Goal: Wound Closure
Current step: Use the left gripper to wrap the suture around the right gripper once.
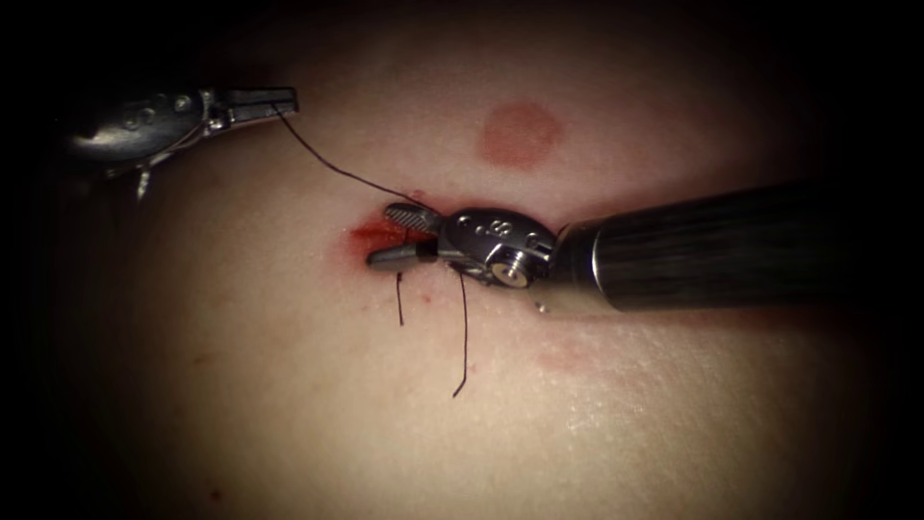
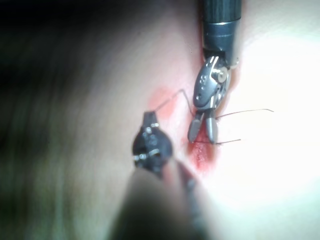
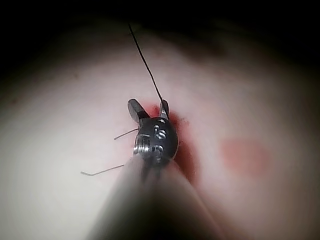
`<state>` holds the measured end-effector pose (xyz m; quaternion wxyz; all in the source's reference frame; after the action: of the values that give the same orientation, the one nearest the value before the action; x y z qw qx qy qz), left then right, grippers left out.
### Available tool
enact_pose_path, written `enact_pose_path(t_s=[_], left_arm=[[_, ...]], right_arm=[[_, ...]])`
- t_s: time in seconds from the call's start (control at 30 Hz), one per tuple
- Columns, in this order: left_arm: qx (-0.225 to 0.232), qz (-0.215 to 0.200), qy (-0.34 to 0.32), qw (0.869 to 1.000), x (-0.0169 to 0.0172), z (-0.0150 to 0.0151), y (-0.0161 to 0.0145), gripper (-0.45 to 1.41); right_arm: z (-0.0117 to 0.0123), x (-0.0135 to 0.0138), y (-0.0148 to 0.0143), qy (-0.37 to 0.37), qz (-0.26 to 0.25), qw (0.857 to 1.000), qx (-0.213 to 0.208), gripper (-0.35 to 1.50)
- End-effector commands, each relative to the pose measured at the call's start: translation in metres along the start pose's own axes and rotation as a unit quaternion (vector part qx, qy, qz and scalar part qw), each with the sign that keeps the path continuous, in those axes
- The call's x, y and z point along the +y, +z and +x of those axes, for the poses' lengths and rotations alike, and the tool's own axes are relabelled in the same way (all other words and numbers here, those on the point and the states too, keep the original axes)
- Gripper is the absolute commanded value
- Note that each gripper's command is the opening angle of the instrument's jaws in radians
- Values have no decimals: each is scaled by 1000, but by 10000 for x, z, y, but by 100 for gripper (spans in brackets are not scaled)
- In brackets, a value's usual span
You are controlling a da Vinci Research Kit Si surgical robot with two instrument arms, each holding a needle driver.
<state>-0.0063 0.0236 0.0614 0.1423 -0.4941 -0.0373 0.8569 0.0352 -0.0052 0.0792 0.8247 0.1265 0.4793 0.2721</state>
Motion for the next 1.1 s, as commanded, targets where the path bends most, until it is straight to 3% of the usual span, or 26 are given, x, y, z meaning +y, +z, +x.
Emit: enact_pose_path(t_s=[0.03, 0.27, 0.47, 1.1], left_arm=[[2, 2, -4, 1000, 3, -3, 7, -45], [18, 6, -20, 1000, 49, -8, 7, -45], [29, -1, -24, 999, 80, -8, 10, -45], [58, -21, -33, 998, 133, 8, 24, -45]], right_arm=[[-6, 2, 9, 0, -3, 1000, -2, 88], [-14, 28, -1, 4, -50, 999, 19, 86], [-20, 34, -5, 6, -69, 997, 34, 86], [-19, 42, -4, 10, -91, 994, 59, 81]])
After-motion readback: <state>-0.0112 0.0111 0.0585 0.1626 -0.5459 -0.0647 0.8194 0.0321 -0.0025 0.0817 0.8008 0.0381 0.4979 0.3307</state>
